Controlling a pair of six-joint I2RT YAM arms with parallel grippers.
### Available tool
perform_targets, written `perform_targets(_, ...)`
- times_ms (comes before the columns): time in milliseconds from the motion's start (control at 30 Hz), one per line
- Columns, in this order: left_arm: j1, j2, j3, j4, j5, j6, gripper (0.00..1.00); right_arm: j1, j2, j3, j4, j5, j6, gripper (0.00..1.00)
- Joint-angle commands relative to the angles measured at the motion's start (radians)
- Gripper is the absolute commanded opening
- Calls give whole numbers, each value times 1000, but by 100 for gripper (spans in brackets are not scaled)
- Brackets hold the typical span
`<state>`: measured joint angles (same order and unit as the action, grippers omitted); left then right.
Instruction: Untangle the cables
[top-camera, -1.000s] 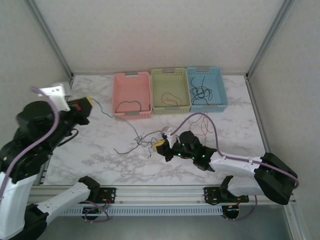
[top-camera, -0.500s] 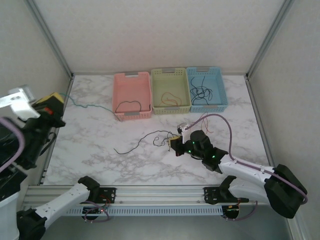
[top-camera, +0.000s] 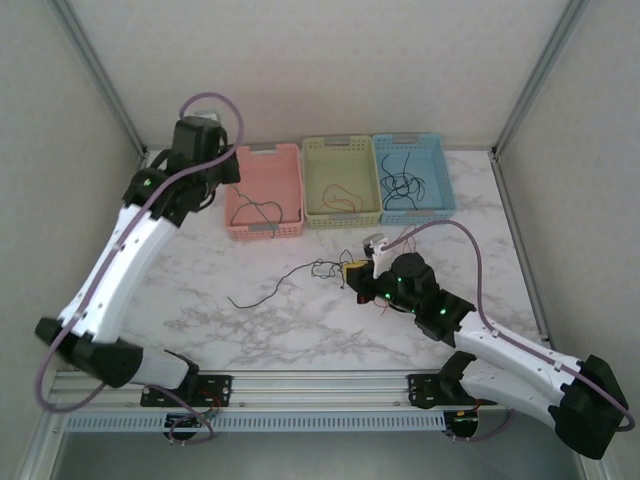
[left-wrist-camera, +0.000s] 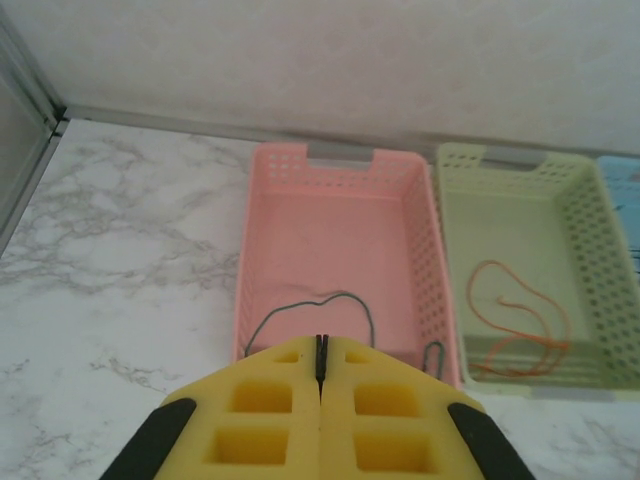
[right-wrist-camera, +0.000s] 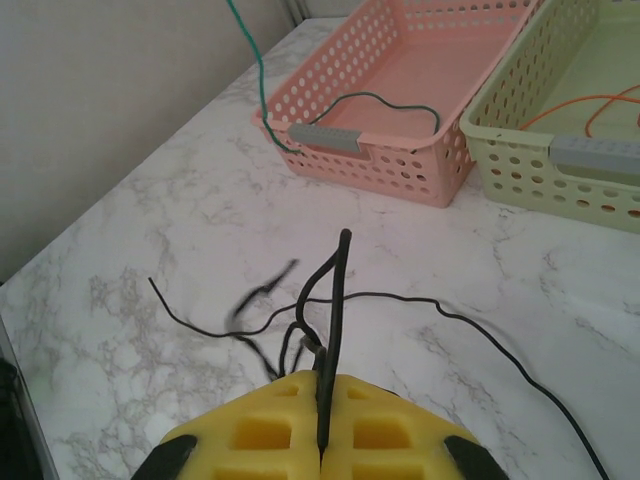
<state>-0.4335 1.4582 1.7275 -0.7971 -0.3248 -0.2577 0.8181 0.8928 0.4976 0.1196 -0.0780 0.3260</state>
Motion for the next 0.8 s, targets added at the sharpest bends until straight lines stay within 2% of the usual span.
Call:
perform_targets(0, 59, 90, 81, 54, 22, 17, 0, -5, -48, 2, -44, 15, -8, 0)
perform_targets(300, 149, 343, 226, 150, 105, -35, 0, -5, -148, -25, -115, 35, -16, 0)
perform_targets(433, 165, 415, 328, 121, 158, -70, 0, -6, -185, -33, -148, 47, -18, 0)
perform_targets(533, 185, 460, 468, 25, 323, -109, 0, -6, -206, -37, -161, 51, -22, 0)
perform_targets(667, 184, 527, 694, -198, 553, -92, 0, -6, -212, -47, -147, 57, -23, 0)
perform_targets(700, 182, 521, 702, -229, 598, -81, 0, -5, -210, -50, -141, 57, -23, 0)
perform_targets(767, 178, 486, 669, -247, 618, -57, 0, -6, -204, -49, -141, 49, -28, 0)
